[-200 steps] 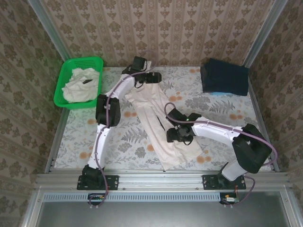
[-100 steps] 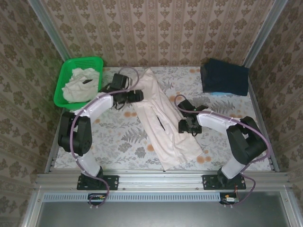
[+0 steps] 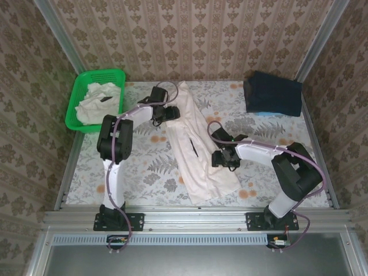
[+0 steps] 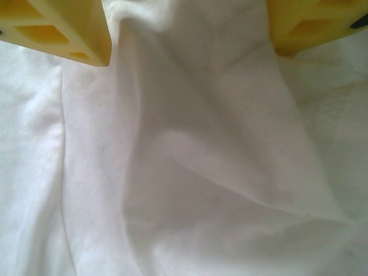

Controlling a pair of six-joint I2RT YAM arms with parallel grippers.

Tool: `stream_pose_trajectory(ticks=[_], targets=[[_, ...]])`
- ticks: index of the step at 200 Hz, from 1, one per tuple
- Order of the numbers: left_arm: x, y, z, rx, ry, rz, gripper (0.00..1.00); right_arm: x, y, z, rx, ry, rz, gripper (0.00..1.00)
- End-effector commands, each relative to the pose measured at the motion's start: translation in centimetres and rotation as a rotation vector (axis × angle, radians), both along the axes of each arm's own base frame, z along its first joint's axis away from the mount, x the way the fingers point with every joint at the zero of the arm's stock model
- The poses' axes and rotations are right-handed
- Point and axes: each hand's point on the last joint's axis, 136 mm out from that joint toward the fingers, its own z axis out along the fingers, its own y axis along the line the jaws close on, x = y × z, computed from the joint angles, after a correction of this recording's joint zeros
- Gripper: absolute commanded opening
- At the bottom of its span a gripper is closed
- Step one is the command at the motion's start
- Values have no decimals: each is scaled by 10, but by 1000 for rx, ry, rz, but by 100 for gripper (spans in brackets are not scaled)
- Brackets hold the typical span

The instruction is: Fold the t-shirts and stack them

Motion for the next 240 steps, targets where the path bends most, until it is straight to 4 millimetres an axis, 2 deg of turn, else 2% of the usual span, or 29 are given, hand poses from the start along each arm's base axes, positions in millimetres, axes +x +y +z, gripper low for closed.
stream_pose_trajectory(ticks=[1,31,46,70,94,97,124,140,160,177,180,182,199,212,219,240], targets=[[10,-12,-18,-19,36,-90,61,-37,39,-12,121,137,21,68],[37,-35,-2,-56,-30,-186,65,-42,73,-5,181,130,49,68],[39,-41,9,-64,-46,-231,67,-43,85,-1,188,131,73,68],[28,-32,39,-44,-82,-255,71,-40,82,15,175,94,81,68],[7,-4,71,4,-129,-223,80,-36,67,36,159,40,81,69],[4,-1,68,13,-121,-219,81,-36,64,37,150,34,79,69],[-24,29,96,39,-163,-165,84,-32,40,34,91,20,53,68],[-55,38,98,45,-143,-161,83,-35,34,32,73,22,61,66],[-114,37,79,53,-97,-185,80,-39,34,44,65,-32,86,65],[-168,31,62,35,-69,-198,74,-44,49,52,109,-85,135,63],[-178,35,55,30,-54,-188,73,-46,55,52,126,-93,150,62],[-188,29,52,23,-50,-205,72,-47,57,52,133,-95,157,62],[-236,24,38,-48,-34,-198,70,-53,74,45,149,-85,209,61],[-267,21,29,-55,-36,-206,71,-53,66,31,72,-68,205,60],[-283,18,23,-39,-35,-222,72,-55,51,21,-11,-43,191,60],[-316,15,7,18,-10,-262,72,-54,28,13,-135,-42,164,59]])
